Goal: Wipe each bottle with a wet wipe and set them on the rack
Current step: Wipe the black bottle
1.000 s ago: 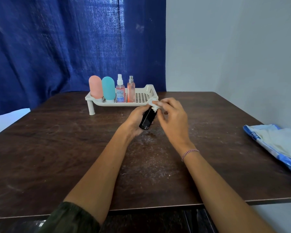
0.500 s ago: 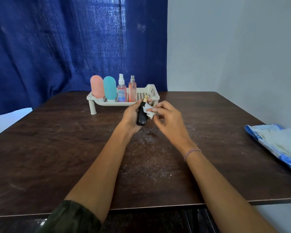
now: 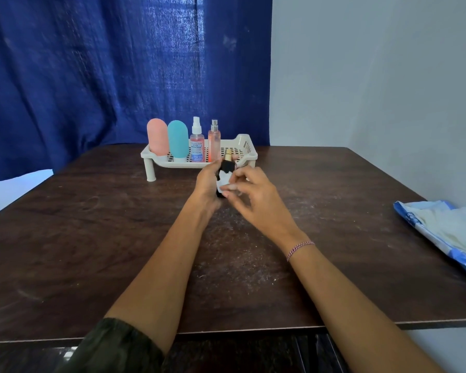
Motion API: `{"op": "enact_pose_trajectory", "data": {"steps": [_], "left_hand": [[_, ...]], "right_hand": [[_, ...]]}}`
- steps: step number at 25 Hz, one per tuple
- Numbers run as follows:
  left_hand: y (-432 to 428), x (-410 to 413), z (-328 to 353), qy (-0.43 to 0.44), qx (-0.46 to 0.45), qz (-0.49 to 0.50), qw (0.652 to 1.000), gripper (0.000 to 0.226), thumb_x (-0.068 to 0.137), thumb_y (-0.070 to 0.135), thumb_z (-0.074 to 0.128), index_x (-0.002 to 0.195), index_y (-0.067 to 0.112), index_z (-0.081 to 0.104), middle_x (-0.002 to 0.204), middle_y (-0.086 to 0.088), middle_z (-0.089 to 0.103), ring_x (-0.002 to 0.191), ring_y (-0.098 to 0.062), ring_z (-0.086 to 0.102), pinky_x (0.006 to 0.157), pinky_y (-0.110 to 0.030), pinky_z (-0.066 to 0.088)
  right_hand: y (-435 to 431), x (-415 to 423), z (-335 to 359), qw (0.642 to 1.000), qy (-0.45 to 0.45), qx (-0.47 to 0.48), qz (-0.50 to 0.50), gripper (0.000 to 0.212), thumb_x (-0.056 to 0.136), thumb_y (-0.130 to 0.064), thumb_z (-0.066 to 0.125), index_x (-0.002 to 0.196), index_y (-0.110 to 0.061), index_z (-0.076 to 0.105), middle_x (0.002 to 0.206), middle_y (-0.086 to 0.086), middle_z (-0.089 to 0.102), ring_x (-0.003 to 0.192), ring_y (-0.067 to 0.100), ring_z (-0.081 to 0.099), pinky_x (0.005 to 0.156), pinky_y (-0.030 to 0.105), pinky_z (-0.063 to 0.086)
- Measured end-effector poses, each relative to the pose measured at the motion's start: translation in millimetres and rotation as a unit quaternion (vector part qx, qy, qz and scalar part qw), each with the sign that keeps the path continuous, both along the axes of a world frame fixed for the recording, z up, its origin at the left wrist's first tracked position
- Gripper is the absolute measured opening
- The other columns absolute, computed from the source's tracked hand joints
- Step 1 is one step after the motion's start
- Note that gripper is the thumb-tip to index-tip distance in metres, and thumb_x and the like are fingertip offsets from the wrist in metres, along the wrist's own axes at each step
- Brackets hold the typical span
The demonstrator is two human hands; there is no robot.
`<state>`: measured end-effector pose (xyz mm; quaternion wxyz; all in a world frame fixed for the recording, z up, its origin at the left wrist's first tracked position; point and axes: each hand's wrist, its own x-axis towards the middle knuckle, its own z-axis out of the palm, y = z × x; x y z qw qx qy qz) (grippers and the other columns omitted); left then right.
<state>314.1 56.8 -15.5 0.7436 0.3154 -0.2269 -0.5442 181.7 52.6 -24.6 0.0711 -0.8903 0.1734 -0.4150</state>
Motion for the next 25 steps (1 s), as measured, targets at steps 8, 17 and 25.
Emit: {"op": "enact_pose_trajectory", "data": {"steps": [8,17,25], "left_hand": [[-7,-8,-5,-0.070,-0.021,-0.032,0.997,0.024,0.100,0.016,0.037,0.099,0.010,0.061,0.082,-0.004,0.072,0.071,-0.012,0.068,0.061,-0.023,0.053],[-10,1,-5,-0.023,-0.006,0.015,1.000,0.032,0.102,0.023,0.036,0.096,0.005,0.062,0.081,-0.011,0.070,0.064,-0.015,0.069,0.049,-0.023,0.054],[-11,3,-7,-0.022,0.034,-0.024,0.999,0.039,0.101,0.036,0.037,0.111,0.007,0.060,0.097,-0.012,0.062,0.078,-0.018,0.061,0.060,-0.027,0.052]], "right_hand": [[-10,-4,3,0.988,-0.097,0.112,-0.041,0.034,0.080,-0.006,0.069,0.114,-0.003,0.065,0.117,0.006,0.057,0.116,0.014,0.051,0.095,0.033,0.050],[-5,0,1,0.999,-0.004,-0.006,-0.037,0.025,0.078,-0.005,0.071,0.101,-0.014,0.072,0.101,0.002,0.062,0.098,0.007,0.046,0.086,0.015,0.037],[-10,-1,0,0.993,-0.067,0.083,-0.046,0.023,0.079,-0.011,0.071,0.099,-0.023,0.073,0.101,-0.006,0.050,0.100,0.006,0.045,0.085,0.008,0.040]]}}
